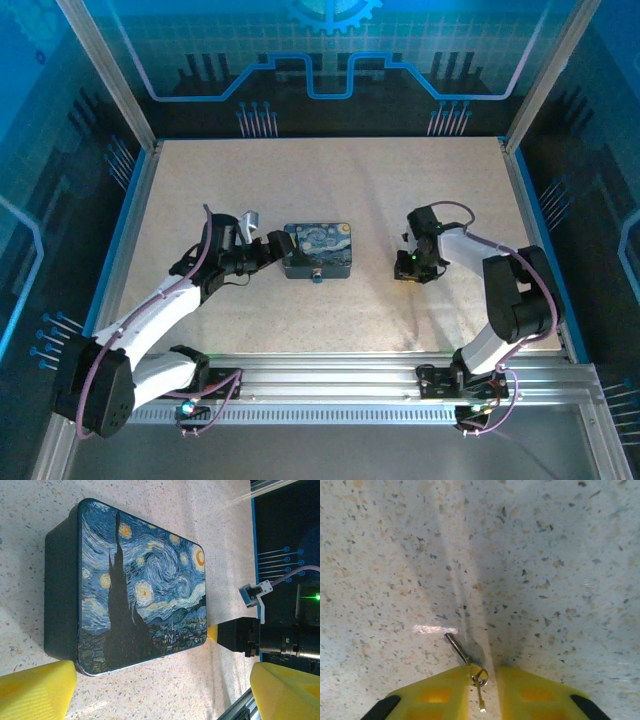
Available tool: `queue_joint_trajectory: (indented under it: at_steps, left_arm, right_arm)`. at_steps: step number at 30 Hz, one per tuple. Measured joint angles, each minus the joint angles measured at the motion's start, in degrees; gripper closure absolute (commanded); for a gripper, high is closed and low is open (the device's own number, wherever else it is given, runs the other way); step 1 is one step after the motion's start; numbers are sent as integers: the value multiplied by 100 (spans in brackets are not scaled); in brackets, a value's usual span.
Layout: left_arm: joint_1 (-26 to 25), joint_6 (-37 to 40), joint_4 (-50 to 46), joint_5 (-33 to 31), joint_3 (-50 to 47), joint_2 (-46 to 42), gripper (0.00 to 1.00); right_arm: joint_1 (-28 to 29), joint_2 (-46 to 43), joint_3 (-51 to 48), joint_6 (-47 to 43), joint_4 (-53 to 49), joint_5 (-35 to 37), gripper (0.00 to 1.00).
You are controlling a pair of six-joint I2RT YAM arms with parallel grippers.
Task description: Unlock the padlock with the key
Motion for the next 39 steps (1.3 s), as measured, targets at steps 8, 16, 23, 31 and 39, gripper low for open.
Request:
queue_joint_trajectory:
  at_steps: [8,16,23,31,39]
  left_arm:
    - [0,2,-66,-2,0,-101,9]
    - [0,-7,-83,-2,0,-166,9]
    - [-7,-321,-37,63,2,-210,10]
    - [-297,-807,105,203,164,-162,14]
    - [-990,-1005,391,219,868,289,28]
  right_arm:
    - [114,22,42,35,68,-7,95]
    - [114,-153,-46,39,162,-55,100]
    - [116,-852,-505,267,750,-529,100]
    - [297,-1873,-964,693,1766,-1102,100]
    - [966,-2804,-1034,946,2741,-1154,100]
